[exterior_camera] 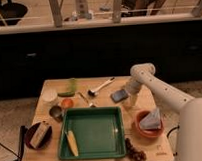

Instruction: Place sponge in tray

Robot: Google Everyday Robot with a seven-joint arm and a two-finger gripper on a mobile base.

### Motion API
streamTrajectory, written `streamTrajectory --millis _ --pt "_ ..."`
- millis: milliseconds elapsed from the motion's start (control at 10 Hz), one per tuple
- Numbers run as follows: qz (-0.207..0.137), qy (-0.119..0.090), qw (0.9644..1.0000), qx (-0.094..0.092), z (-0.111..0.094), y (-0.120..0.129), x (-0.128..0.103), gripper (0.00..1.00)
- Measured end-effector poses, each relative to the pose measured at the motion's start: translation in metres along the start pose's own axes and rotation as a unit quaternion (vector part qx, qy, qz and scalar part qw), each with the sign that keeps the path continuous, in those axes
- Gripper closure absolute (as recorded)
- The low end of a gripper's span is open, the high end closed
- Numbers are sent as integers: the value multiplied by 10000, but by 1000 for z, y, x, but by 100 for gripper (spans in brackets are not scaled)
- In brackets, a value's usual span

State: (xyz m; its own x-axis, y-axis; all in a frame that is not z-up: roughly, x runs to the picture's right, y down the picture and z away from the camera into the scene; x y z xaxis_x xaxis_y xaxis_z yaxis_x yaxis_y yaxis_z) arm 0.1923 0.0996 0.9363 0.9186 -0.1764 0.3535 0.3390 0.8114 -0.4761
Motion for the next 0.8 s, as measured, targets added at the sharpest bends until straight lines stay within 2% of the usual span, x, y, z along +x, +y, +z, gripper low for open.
streamTrajectory --millis 800 --pt "-91 29 9999 -76 5 6 3 20"
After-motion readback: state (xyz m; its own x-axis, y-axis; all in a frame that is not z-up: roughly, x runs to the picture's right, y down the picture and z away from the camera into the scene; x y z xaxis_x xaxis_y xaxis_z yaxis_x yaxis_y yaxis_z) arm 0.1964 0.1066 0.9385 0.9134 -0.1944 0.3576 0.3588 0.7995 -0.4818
